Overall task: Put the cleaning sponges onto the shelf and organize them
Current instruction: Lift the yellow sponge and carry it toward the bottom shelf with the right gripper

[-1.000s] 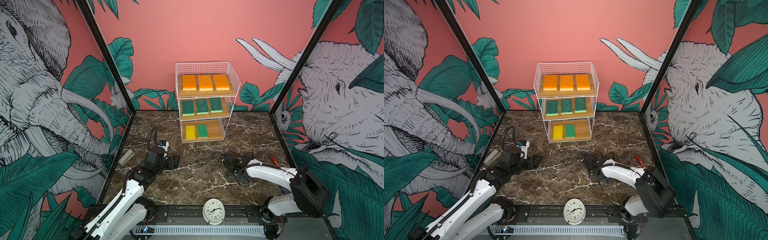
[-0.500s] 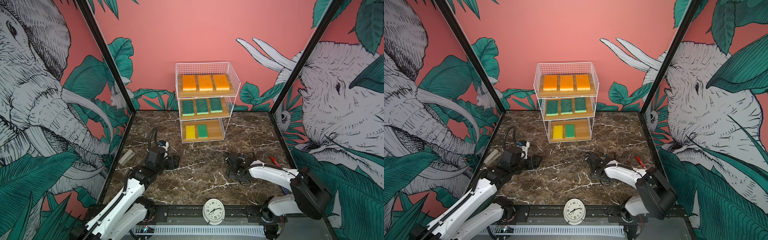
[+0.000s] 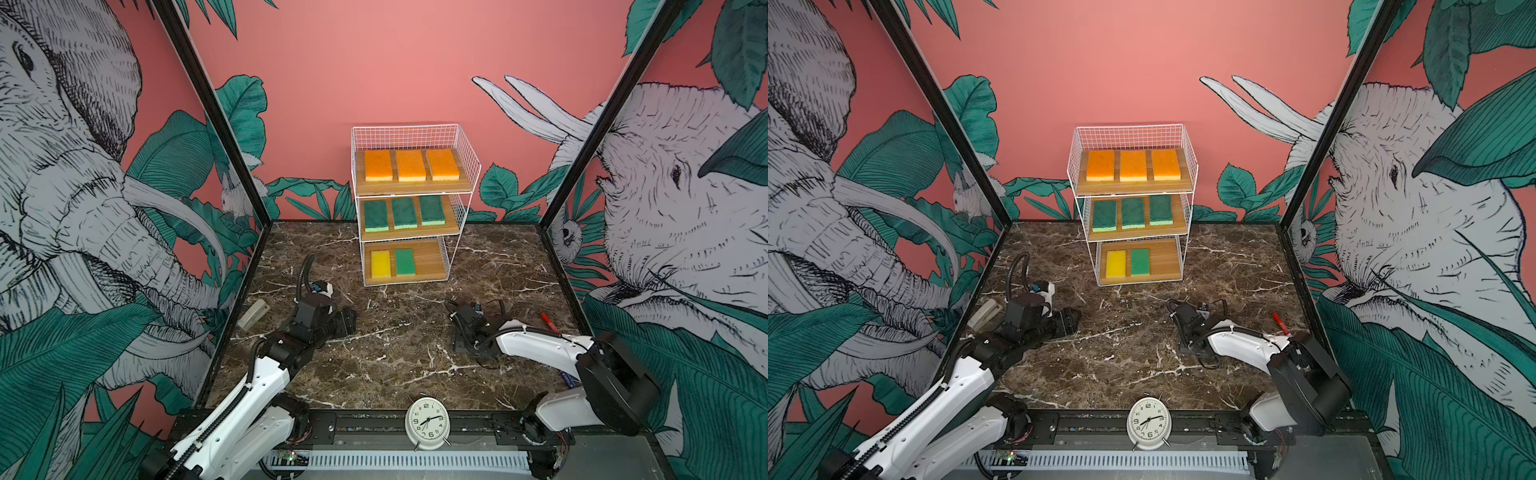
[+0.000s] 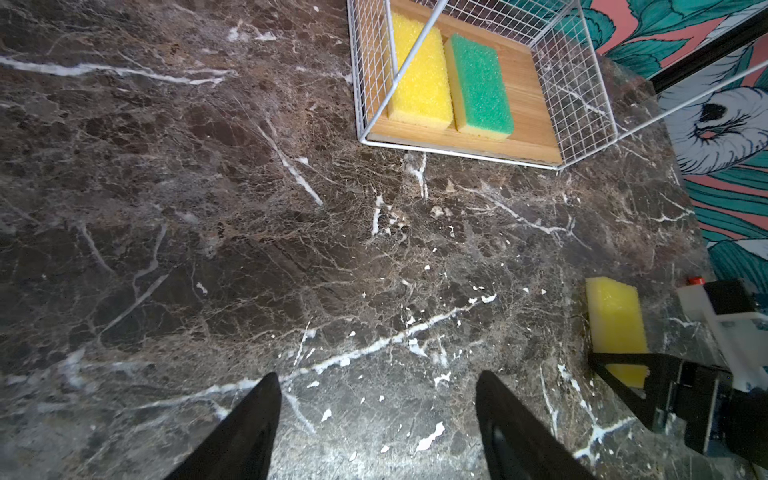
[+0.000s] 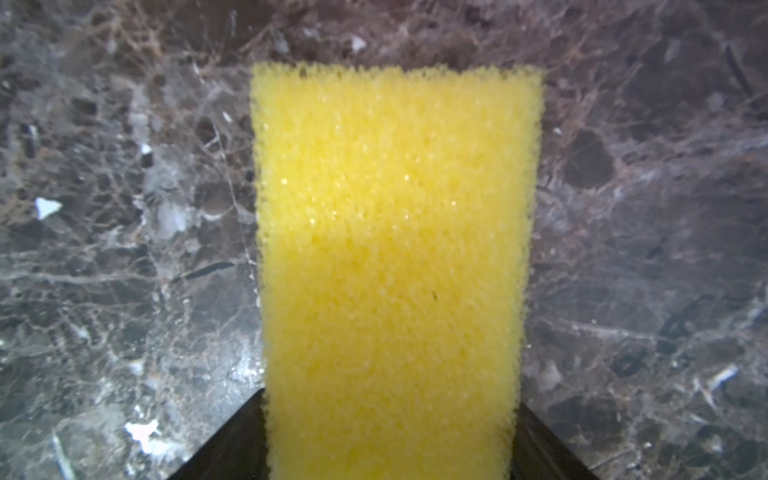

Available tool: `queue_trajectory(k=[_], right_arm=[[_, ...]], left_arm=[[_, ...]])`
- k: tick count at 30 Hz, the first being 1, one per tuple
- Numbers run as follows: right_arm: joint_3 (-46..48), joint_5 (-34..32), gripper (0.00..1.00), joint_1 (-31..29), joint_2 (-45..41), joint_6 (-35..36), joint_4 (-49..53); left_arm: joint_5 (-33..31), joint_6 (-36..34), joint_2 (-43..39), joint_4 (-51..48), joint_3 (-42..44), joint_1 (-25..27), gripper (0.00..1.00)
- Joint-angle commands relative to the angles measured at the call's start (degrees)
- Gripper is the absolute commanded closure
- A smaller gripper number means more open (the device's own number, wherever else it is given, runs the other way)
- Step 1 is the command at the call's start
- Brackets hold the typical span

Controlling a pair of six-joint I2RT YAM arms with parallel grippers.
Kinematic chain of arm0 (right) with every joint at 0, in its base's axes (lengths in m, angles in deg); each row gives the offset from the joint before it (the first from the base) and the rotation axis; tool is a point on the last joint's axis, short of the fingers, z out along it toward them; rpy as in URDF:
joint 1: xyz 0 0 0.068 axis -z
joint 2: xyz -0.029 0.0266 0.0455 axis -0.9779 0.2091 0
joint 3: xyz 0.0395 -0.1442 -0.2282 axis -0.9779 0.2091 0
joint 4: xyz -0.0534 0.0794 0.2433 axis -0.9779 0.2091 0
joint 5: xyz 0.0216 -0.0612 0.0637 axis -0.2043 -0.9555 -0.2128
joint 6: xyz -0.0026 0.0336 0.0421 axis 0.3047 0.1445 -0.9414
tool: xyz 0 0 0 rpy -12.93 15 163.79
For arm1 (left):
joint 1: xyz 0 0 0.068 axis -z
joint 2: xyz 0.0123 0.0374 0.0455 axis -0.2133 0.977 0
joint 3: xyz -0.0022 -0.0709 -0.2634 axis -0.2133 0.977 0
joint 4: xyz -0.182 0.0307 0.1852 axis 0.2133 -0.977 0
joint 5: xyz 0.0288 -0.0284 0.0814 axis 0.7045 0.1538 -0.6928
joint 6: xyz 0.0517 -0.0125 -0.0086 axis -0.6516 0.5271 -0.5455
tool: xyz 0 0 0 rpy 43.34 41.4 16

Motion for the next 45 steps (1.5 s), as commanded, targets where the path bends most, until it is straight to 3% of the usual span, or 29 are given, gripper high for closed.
queue_trajectory(k=[1,12,19,24,33,45], right_arm=[[2.9,1.7,0.25,0.2,2.0,0.6,0.2],[5.1,1.0,0.37,0.0,-3.1,1.2,0.6],[6.6,1.0,0.42,-0.4,-10.2,6.0,-1.8],[3.5,0.8,0.43,-0.5,-10.6,10.4,-5.5],[-7.1,-0.8,0.43,-0.4,-2.3,19.2,-12.2],[-17.9,-3.6,0.44,-0.5,11.9,24.3,-19.4]], left_arm=[[-1.7,1.4,0.0,-1.6,-1.9,0.5,0.25],[-2.2,1.6,0.4,-1.3,-1.7,0.7,0.26],[-2.5,1.0,0.9,-0.7,-1.7,0.7,0.26],[-0.8,1.2,-0.2,2.6,0.0,0.8,0.27],[-2.2,-0.9,-2.0,4.1,1.2,0.7,0.27],[-4.4,-2.4,-2.9,9.1,4.1,0.7,0.27]])
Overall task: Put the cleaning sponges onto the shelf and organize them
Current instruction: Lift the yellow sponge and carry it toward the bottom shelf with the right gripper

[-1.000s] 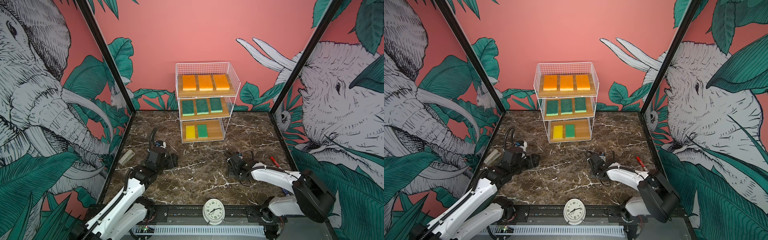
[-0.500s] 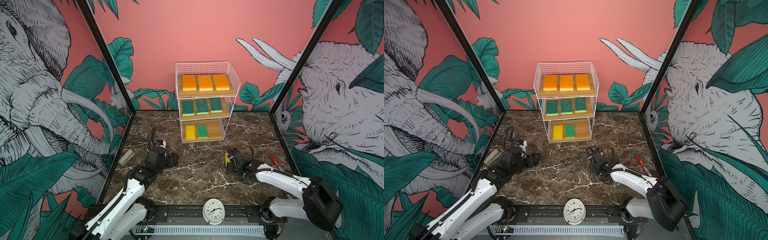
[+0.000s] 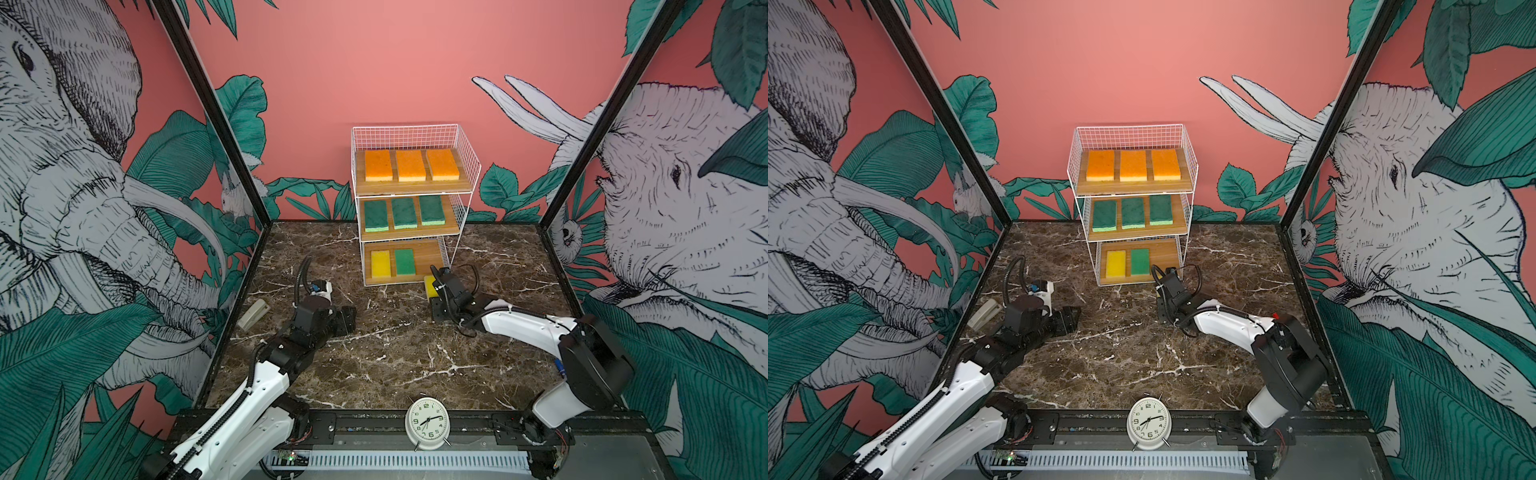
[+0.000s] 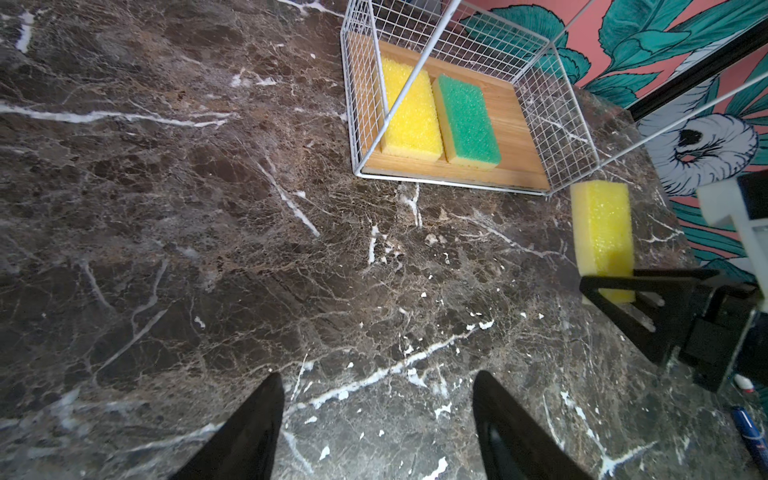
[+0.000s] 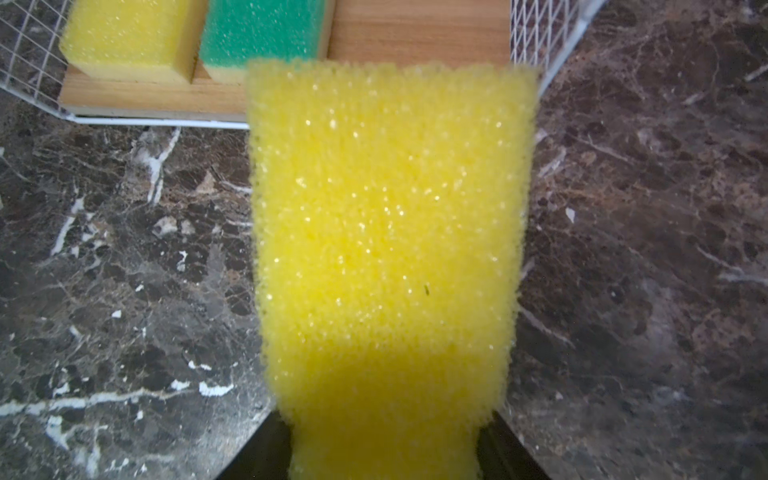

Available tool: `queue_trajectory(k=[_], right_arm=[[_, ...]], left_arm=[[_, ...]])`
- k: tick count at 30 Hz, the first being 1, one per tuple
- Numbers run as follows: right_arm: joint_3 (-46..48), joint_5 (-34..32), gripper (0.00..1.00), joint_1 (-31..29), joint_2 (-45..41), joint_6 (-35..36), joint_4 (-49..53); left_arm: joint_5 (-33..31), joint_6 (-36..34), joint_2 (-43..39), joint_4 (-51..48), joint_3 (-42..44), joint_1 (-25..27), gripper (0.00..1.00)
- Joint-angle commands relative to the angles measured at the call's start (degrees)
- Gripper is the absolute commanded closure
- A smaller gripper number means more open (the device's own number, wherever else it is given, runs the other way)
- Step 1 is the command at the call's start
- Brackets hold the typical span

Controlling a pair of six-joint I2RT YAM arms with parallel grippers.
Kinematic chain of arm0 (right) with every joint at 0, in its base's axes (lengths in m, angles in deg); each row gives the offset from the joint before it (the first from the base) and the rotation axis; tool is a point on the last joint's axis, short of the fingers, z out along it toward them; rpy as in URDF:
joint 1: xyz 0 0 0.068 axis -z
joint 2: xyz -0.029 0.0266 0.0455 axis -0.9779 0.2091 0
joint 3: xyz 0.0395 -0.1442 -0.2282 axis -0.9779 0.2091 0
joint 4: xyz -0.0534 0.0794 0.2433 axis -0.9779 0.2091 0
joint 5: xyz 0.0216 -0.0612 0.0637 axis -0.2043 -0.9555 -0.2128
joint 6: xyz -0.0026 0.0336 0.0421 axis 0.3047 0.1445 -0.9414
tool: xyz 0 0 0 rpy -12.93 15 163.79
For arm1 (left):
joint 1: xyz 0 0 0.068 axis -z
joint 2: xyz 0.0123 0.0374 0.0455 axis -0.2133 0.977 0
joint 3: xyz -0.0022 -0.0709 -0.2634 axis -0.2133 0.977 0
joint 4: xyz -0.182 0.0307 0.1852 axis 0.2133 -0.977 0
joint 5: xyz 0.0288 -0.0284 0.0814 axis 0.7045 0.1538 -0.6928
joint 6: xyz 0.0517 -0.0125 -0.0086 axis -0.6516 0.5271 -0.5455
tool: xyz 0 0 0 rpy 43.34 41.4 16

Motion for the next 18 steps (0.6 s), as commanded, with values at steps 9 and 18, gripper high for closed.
queue_trajectory(k=[9,18], right_arm=[[-9.3,-5.5,0.45,0.4,10.2,4.6,-3.6],[-14.3,-4.5,0.45,3.0,15.7,5.1,-3.3]], left_arm=[[-3.0,-2.4,0.2,3.8,1.1,0.1,0.27],[-3.5,-3.1,2.0,5.5,2.0,0.1,0.27]])
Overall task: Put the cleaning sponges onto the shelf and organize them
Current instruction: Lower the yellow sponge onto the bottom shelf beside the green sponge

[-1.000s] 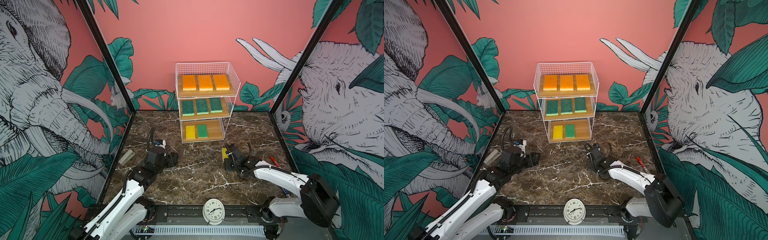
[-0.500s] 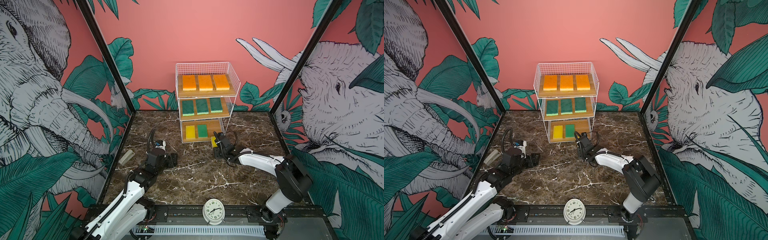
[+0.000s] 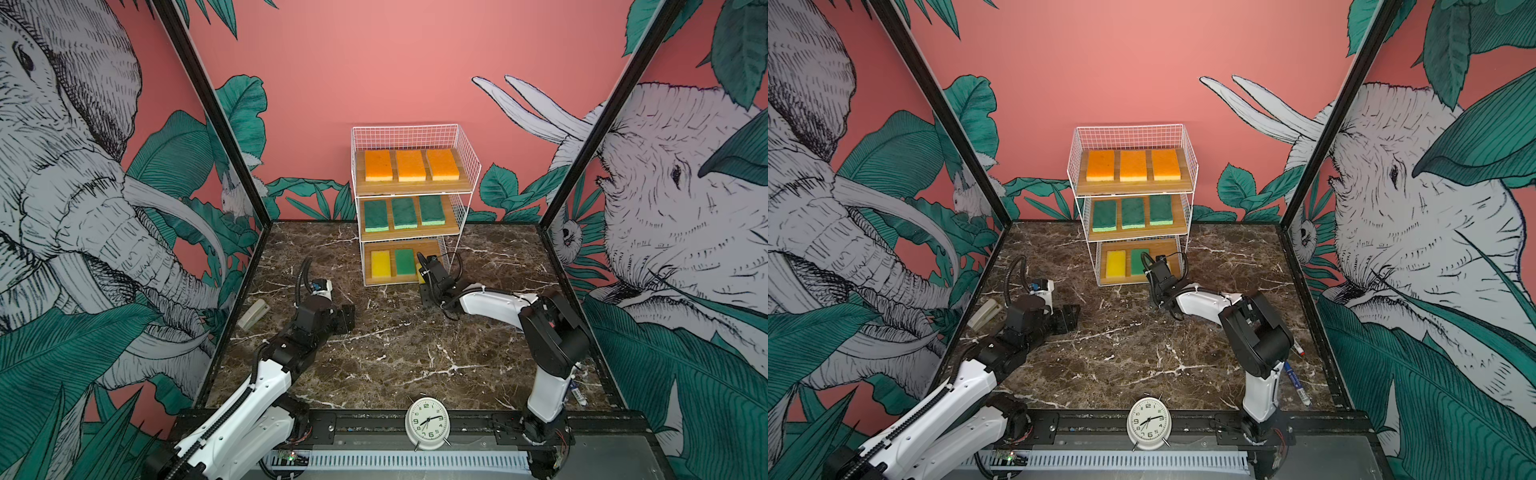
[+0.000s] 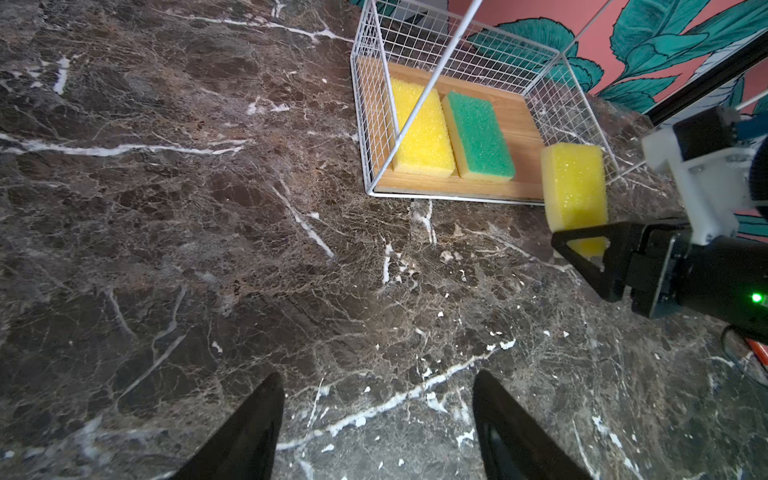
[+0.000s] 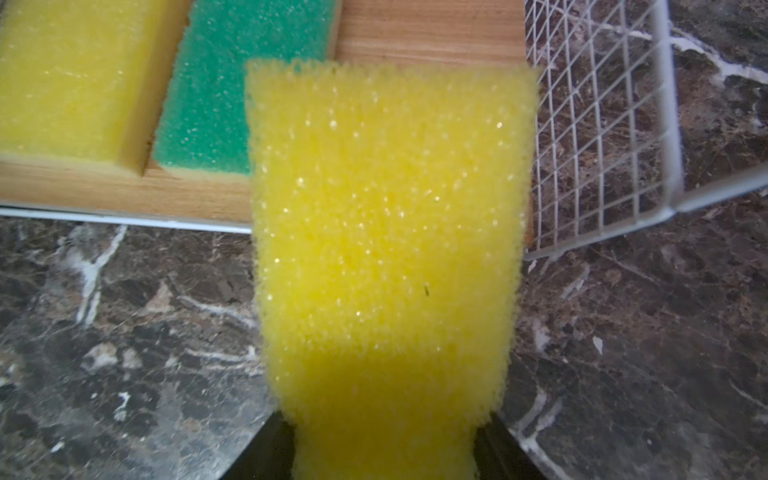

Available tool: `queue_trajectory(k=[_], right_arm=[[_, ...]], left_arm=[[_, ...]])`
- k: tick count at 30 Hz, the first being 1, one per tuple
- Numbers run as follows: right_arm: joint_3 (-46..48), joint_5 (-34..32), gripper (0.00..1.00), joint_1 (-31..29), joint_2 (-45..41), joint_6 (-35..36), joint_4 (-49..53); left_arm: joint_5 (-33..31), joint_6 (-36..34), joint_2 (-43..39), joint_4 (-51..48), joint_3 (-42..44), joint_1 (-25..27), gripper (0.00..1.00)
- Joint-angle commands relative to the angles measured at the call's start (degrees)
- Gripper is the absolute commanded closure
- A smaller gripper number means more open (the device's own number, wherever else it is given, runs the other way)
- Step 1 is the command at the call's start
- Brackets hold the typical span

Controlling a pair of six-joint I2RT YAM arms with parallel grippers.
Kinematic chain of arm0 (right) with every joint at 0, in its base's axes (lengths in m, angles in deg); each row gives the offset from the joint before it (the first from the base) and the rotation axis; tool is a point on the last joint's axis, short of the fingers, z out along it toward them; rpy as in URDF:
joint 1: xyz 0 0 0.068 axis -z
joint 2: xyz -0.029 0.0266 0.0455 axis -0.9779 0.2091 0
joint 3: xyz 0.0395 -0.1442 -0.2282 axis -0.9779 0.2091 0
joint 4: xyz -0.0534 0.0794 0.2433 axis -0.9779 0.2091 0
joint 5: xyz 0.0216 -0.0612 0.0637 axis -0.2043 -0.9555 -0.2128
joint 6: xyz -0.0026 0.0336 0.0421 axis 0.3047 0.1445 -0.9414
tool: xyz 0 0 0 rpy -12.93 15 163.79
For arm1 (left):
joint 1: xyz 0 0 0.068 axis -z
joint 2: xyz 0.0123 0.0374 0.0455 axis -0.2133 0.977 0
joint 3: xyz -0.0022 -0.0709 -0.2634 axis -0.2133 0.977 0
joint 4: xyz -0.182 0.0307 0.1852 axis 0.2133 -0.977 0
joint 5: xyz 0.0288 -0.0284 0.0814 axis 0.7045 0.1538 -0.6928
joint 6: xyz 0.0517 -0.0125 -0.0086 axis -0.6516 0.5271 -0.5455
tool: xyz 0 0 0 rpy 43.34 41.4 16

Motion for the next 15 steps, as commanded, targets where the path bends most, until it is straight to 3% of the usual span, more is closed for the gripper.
queue_trajectory(k=[1,15], right_arm=[[-2.6,-1.0,0.45,0.7,1.4,1.5,-0.5],[-8.3,-0.3,0.45,3.5,6.7,1.3,0.6]], left_arm=[[-1.0,-0.8,0.5,1.8,0.9,0.1,0.27],[-1.7,-1.1,1.5,4.0,1.8,0.1,0.27]])
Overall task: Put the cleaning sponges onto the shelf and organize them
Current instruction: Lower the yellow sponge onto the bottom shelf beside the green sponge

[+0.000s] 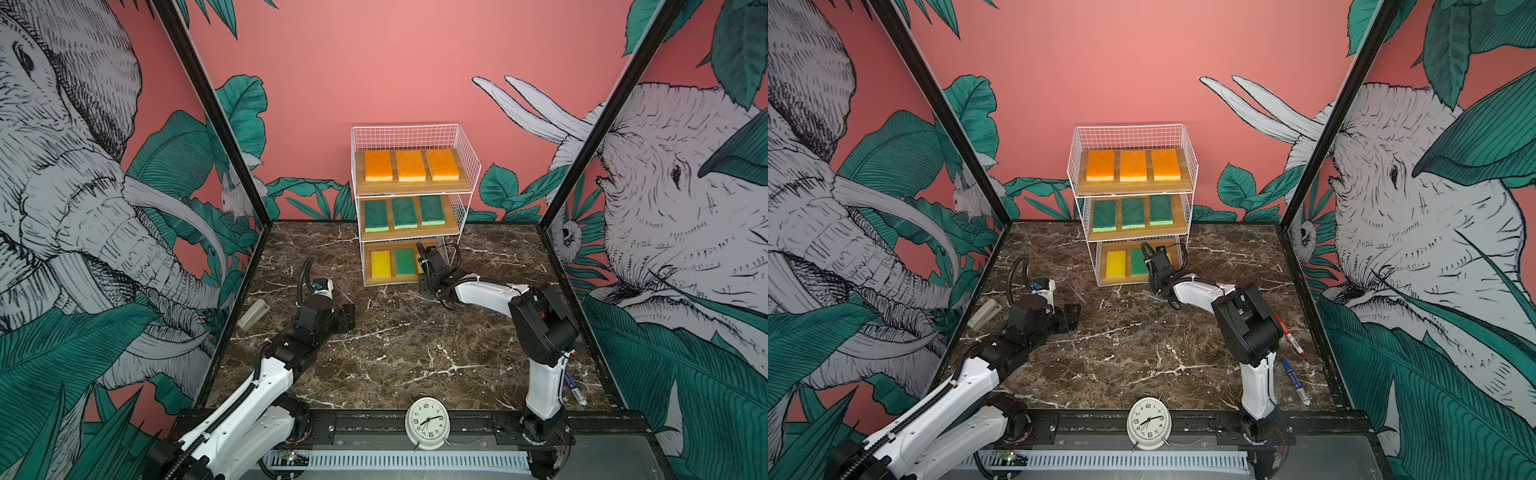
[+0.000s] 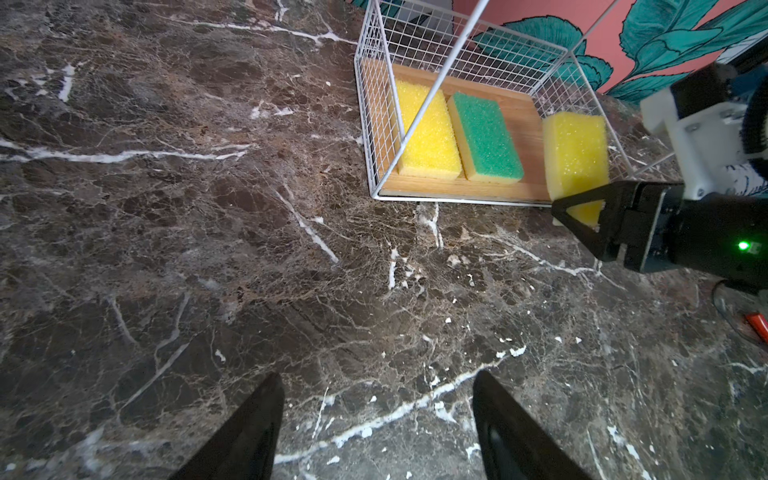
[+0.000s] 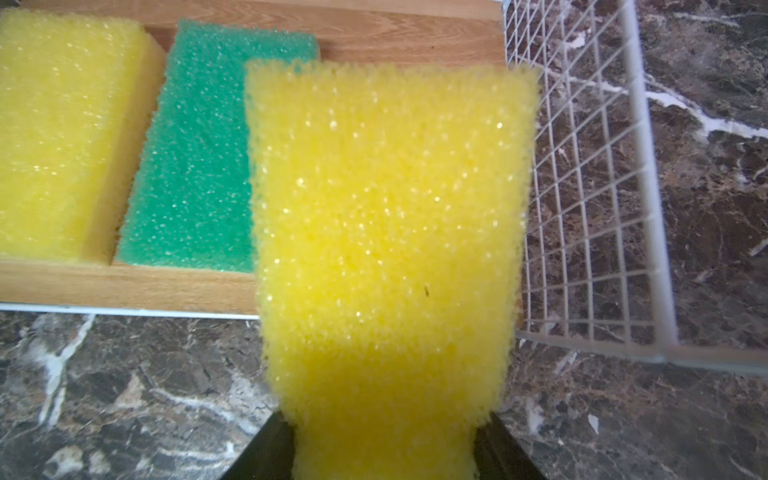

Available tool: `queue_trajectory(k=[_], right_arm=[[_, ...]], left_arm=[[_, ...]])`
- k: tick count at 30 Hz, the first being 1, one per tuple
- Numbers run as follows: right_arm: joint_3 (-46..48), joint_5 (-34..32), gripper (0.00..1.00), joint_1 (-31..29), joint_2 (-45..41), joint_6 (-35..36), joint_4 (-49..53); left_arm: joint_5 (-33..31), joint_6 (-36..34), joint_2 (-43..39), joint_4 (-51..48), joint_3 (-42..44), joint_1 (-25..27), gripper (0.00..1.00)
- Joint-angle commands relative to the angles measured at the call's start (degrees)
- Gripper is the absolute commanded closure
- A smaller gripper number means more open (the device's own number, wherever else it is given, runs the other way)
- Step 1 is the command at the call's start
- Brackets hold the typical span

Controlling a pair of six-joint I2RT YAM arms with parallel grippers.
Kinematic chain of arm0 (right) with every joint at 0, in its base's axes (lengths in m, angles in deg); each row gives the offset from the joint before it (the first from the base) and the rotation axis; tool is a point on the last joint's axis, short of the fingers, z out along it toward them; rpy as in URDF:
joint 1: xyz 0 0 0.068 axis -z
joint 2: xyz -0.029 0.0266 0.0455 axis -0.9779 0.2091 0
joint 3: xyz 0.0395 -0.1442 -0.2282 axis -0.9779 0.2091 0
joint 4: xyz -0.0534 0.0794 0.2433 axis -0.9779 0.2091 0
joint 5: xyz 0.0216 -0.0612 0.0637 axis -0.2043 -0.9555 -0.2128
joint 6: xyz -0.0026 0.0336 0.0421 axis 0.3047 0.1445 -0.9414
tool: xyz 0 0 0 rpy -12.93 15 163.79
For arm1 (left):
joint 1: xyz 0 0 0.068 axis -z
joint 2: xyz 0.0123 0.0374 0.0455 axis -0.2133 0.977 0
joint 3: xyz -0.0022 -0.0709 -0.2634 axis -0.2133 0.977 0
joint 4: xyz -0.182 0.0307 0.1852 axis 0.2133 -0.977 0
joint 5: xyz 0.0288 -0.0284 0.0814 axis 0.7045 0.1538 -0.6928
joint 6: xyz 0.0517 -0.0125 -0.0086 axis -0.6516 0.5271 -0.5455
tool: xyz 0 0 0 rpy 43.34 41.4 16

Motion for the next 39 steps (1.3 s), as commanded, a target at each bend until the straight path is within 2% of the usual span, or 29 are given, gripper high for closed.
queue_trajectory(k=[1,21,39], right_arm=[[-1.3,-0.2,0.45,1.0,1.4,0.0,0.3],[-3.6,-0.9,0.44,1.7,4.2,-2.7,-2.0],[-6.2,-3.8,0.43,1.9,5.4,-0.5,-3.6]], left_arm=[[-0.8,-0.2,0.2,2.0,1.4,0.1,0.27],[-0.5,-0.9,0.9,4.5,2.5,0.1,0.28],[0.5,-0.8,0.9,4.9,2.6,0.1,0.28]])
